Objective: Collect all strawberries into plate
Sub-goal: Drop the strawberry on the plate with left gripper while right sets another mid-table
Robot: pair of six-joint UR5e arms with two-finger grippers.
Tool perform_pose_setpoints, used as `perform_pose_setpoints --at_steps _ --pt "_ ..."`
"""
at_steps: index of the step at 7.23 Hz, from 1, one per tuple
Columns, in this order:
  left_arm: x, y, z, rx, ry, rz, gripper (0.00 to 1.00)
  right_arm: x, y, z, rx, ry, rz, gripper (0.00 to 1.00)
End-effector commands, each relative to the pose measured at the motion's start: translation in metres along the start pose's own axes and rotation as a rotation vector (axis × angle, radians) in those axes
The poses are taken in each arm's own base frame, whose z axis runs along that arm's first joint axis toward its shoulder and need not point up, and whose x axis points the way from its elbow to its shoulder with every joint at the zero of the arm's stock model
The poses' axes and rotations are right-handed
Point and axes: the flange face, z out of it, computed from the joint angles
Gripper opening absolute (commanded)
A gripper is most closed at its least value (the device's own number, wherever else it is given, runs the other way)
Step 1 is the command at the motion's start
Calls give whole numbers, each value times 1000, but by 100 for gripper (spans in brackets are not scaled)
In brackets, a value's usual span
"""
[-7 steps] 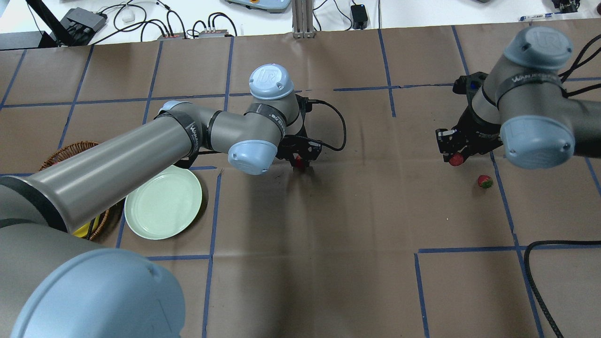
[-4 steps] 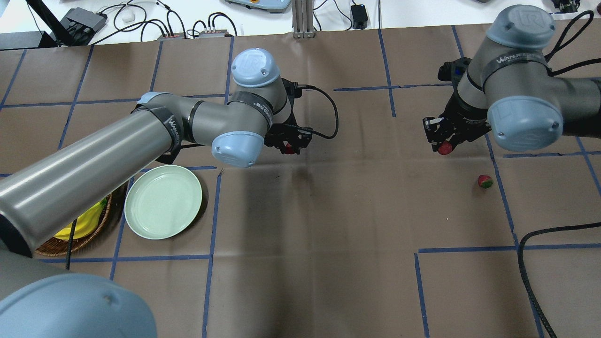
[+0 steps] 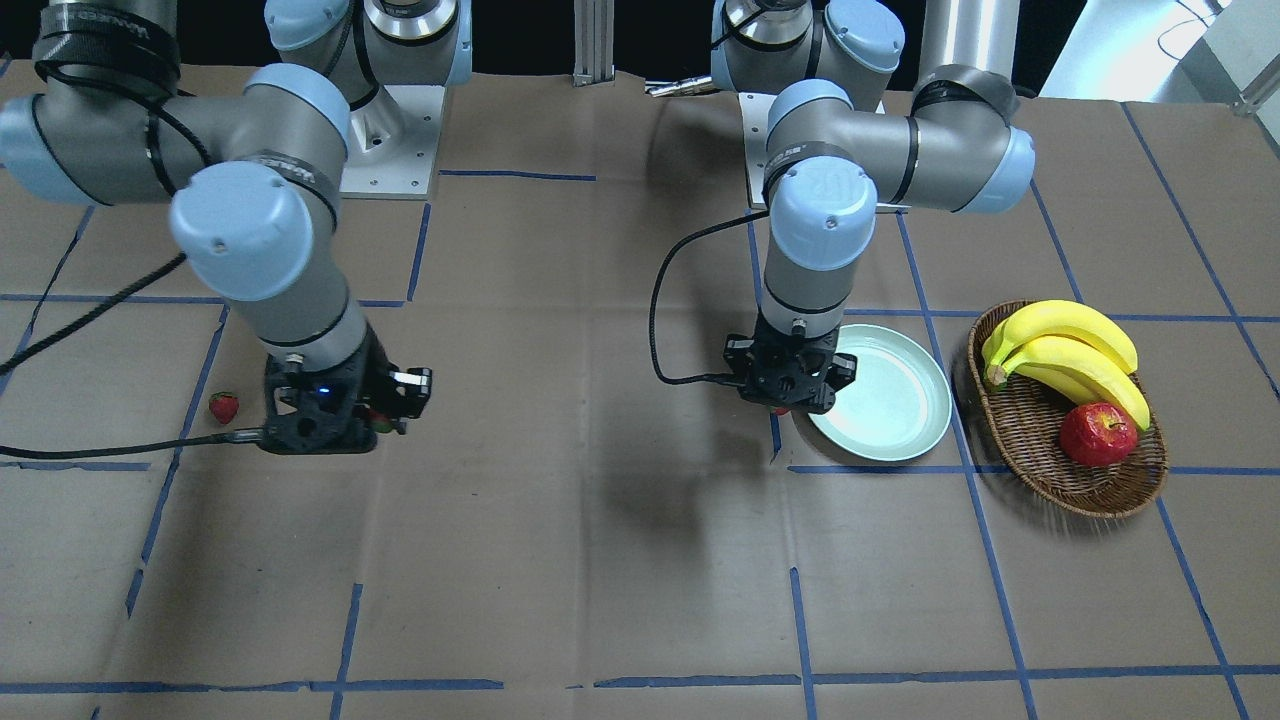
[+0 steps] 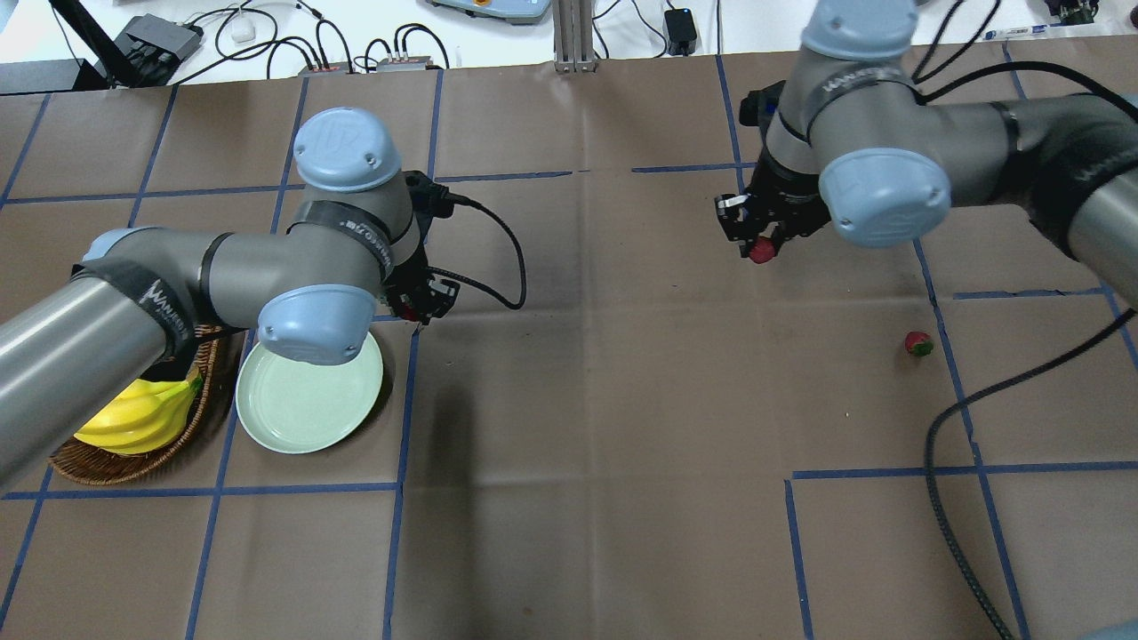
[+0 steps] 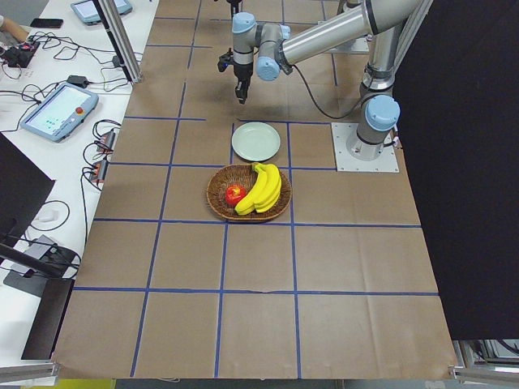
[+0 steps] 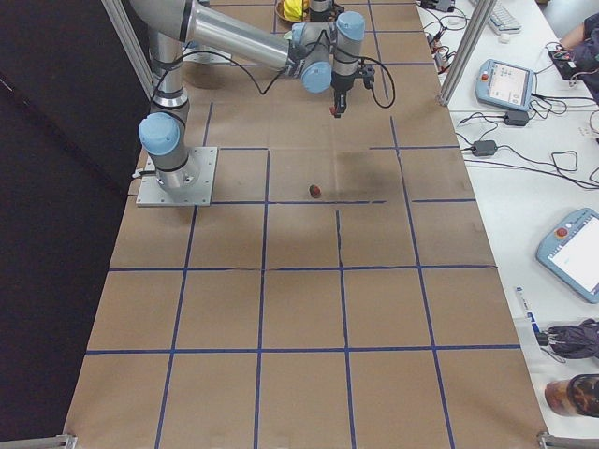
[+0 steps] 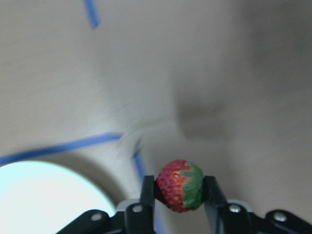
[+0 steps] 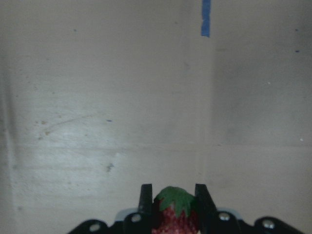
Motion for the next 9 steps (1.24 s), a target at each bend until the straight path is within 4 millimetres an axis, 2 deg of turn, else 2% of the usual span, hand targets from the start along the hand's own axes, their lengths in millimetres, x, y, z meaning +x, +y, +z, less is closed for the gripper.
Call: perform_pose_setpoints --at_steps 1,2,3,4,5,6,7,8,9 --pt "-57 49 37 -6 -4 75 0 -129 -7 24 -3 -38 63 4" --pt "-80 71 62 -10 -4 63 0 -165 -8 47 -5 -40 75 4" --pt "-100 81 73 -21 6 26 10 -179 -9 75 3 -42 60 4" --pt "-112 84 81 -37 14 40 19 -180 -9 99 -20 -33 58 4" --pt "-117 85 84 -40 18 59 45 -178 -5 123 -55 -18 56 4" --pt "-118 85 83 -35 20 56 60 -176 -12 132 -40 -25 63 5" --pt "-118 85 83 -36 22 56 94 -179 -8 139 -50 -21 59 8" --pt "-118 85 83 -35 20 57 96 -178 -9 141 -51 -20 61 71" --pt "-119 84 80 -33 17 57 97 -172 -15 131 -42 -24 72 100"
